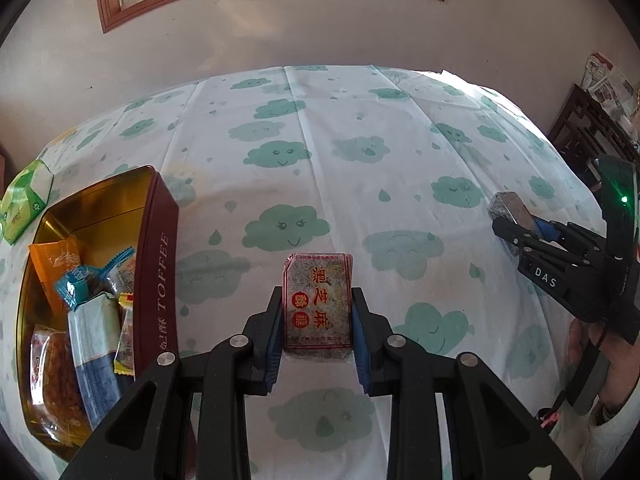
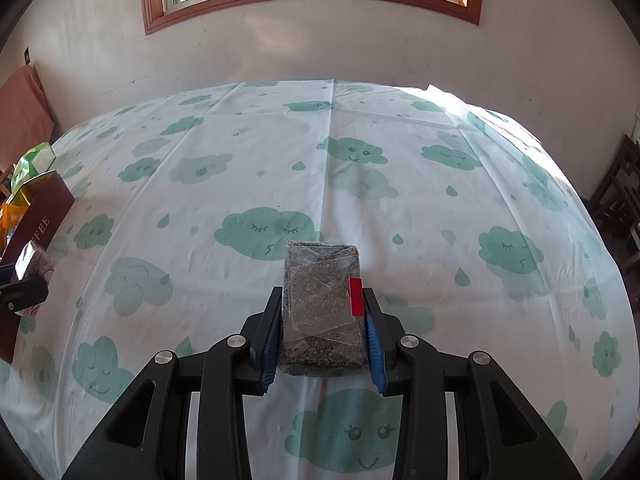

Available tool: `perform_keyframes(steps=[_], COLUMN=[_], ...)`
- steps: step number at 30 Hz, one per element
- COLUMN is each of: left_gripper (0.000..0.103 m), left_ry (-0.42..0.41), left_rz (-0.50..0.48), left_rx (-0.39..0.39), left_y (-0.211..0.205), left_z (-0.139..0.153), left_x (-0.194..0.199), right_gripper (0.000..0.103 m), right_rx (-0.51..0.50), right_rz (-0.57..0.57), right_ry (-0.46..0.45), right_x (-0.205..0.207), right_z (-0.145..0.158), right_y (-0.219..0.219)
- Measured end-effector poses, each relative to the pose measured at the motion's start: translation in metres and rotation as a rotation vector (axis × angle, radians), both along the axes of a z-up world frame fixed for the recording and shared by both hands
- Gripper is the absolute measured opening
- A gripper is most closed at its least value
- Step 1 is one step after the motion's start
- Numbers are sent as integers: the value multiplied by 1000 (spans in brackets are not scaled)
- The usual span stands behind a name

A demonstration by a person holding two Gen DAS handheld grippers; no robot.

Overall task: Organize snacks
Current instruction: 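Carry the red-printed packet over the tin with the left tool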

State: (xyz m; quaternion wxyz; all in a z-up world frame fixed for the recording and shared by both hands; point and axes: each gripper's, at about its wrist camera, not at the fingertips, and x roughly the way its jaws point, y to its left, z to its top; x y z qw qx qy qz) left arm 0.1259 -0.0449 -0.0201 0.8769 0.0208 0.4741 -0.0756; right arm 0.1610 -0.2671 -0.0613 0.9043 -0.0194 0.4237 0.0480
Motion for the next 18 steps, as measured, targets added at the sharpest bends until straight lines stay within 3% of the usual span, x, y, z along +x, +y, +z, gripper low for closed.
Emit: perform_keyframes(steps=[18], left_gripper=[27], left_ry=[-87], left_rz=[73], left_rx=[-3], left_y=[34], left_z=[40], left_x=[-39], right_gripper=[37], right_rx=[-1], right_rz=[-1], right_ry=[0], right_x=[0], right_z=[-1], right_y=[1])
